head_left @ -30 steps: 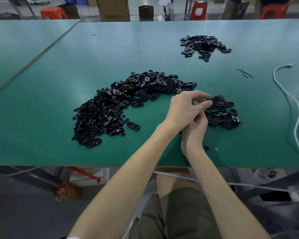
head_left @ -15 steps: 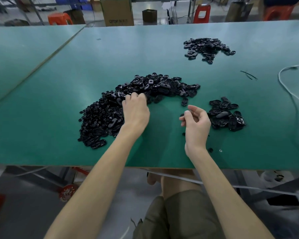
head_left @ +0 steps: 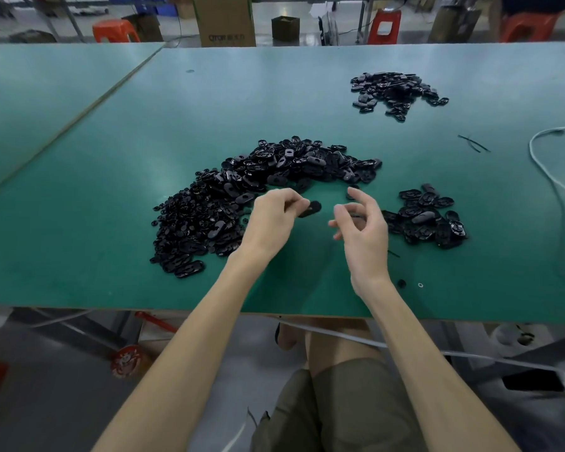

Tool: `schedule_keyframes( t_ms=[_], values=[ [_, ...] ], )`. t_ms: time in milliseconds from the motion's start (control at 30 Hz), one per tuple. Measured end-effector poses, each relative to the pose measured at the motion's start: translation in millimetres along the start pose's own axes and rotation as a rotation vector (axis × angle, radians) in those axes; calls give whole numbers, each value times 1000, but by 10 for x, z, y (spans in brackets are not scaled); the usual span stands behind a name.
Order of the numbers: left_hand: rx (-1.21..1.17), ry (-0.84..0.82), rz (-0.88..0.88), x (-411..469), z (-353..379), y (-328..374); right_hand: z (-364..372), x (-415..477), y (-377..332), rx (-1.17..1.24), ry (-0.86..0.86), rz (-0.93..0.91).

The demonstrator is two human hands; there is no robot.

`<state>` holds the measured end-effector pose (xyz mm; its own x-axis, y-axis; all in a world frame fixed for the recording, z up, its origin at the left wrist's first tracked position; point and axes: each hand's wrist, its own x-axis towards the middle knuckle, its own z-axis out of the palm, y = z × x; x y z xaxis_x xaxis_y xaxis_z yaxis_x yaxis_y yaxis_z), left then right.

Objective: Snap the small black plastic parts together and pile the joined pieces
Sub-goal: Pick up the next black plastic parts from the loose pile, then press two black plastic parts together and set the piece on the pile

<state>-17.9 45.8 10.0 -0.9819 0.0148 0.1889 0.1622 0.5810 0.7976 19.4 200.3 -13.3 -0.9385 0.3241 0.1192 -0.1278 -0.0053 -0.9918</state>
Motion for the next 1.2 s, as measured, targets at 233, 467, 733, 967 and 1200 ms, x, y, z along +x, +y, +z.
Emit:
schedule_keyframes(
  t_ms=[233, 467, 733, 967, 1200],
  values=[
    [31, -25, -24, -82, -145, 7, 5, -3, 34, -37, -50, -16],
    [793, 84, -178, 20, -391, -208, 8, 3, 44, 14, -8, 21],
    [794, 72, -182, 75, -410, -297, -1, 1, 42, 19, -5, 28],
    [201, 69, -126, 26, -208, -60, 5, 6, 45, 22, 5, 29],
    [-654, -17, -70, -43, 319, 272, -6, 6, 41, 40, 80, 36]
  ],
)
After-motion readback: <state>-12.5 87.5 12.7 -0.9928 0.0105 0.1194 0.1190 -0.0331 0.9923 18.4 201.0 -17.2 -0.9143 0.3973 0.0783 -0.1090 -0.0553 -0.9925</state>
